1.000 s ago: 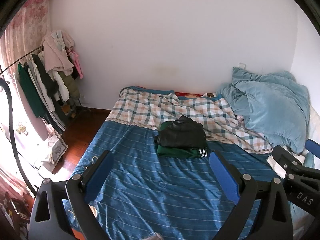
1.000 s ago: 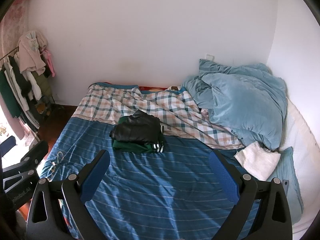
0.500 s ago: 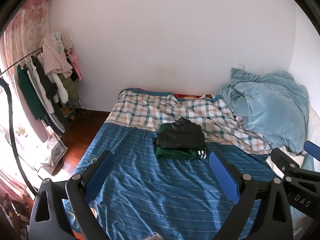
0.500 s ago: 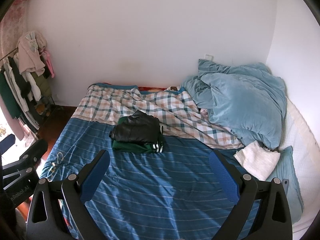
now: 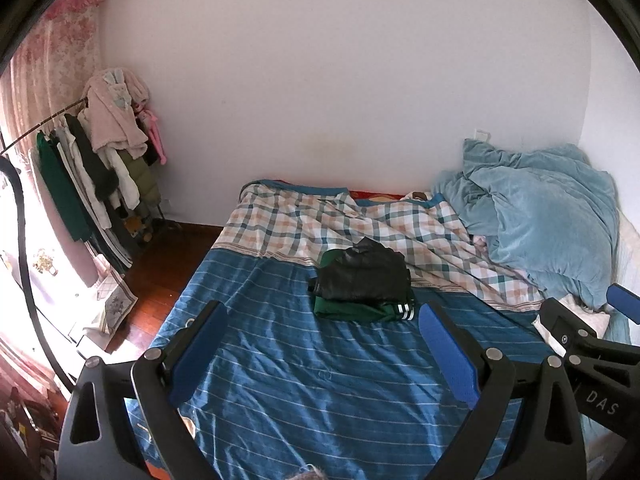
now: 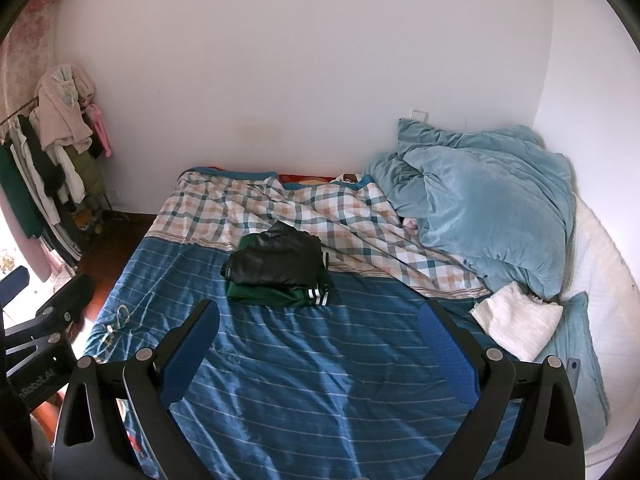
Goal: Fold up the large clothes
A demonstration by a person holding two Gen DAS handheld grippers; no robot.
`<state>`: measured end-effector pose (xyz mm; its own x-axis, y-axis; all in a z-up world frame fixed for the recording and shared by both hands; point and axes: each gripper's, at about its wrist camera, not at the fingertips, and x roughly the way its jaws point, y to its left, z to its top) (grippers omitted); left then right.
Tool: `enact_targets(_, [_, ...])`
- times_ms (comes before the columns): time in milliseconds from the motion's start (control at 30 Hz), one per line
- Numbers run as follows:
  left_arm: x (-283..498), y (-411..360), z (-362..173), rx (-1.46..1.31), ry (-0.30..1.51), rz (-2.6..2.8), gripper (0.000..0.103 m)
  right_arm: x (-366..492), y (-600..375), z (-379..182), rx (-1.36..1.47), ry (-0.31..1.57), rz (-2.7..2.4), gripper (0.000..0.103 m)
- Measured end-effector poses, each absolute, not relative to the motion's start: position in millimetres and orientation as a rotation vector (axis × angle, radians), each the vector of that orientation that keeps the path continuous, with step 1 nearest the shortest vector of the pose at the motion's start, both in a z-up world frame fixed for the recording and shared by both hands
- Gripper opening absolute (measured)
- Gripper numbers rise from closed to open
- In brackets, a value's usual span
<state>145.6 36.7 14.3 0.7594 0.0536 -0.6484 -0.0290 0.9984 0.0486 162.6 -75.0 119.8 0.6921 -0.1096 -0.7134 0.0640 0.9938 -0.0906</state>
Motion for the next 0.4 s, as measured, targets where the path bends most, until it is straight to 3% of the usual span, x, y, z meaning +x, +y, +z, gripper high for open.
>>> enact_targets(400, [143.5,46.1,11.7,0.026,0.721,0.047,0.097,165.3,-68.0,118.6,-0.06,0.81,-0.097,0.101])
